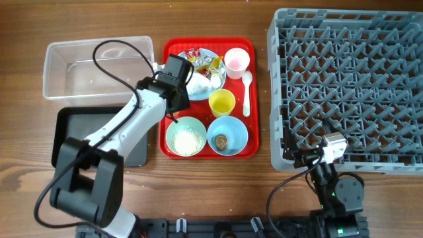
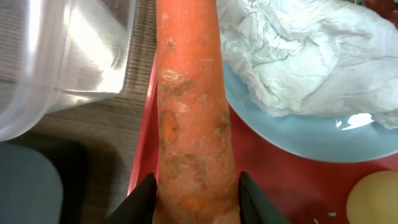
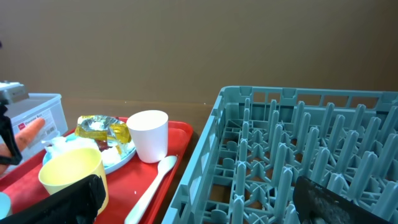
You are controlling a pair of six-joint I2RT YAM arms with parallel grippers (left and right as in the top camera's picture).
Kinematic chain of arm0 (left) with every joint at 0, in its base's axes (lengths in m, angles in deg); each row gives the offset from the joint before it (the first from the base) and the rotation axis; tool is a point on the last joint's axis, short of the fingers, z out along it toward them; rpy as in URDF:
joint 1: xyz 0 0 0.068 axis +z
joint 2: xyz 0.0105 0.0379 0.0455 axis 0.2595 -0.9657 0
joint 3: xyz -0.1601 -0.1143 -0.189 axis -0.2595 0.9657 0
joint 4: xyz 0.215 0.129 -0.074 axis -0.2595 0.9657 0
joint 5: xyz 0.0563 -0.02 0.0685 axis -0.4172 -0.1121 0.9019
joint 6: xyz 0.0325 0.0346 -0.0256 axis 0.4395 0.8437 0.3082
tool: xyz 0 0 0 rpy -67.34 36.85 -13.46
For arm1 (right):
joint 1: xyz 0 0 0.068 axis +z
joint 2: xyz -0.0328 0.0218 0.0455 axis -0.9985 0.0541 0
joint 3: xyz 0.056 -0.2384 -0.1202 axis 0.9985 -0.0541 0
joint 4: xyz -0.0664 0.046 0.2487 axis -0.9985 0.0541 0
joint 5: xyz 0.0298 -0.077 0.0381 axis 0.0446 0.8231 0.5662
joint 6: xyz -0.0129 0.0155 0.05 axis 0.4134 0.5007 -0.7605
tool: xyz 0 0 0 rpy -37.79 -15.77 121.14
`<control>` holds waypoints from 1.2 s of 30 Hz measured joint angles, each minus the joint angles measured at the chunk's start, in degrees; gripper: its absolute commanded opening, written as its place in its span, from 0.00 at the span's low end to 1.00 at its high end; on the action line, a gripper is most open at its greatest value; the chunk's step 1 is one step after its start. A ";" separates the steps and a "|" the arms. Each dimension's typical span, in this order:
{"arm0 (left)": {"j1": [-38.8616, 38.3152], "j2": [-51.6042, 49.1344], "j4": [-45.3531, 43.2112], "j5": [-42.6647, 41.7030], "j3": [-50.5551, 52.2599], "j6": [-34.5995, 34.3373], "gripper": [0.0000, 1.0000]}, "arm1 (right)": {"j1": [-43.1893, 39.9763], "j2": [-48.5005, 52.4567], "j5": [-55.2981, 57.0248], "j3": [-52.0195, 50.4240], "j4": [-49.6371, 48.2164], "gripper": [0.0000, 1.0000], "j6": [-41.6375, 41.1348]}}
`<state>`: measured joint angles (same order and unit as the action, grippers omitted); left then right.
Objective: Sort waste into correct bins and load items into the dishwasher rack
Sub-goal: 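Lift the carrot with the left gripper and drop it on the black tray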
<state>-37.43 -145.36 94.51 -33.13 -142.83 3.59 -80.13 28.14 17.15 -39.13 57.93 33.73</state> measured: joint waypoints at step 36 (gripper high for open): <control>44.06 20.46 11.39 -2.45 14.71 -14.97 0.09 | 0.00 0.00 0.02 0.00 0.00 1.00 0.00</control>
<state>6.63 -124.90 105.90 -35.58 -128.12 -11.38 -80.13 28.14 17.17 -39.13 57.93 33.73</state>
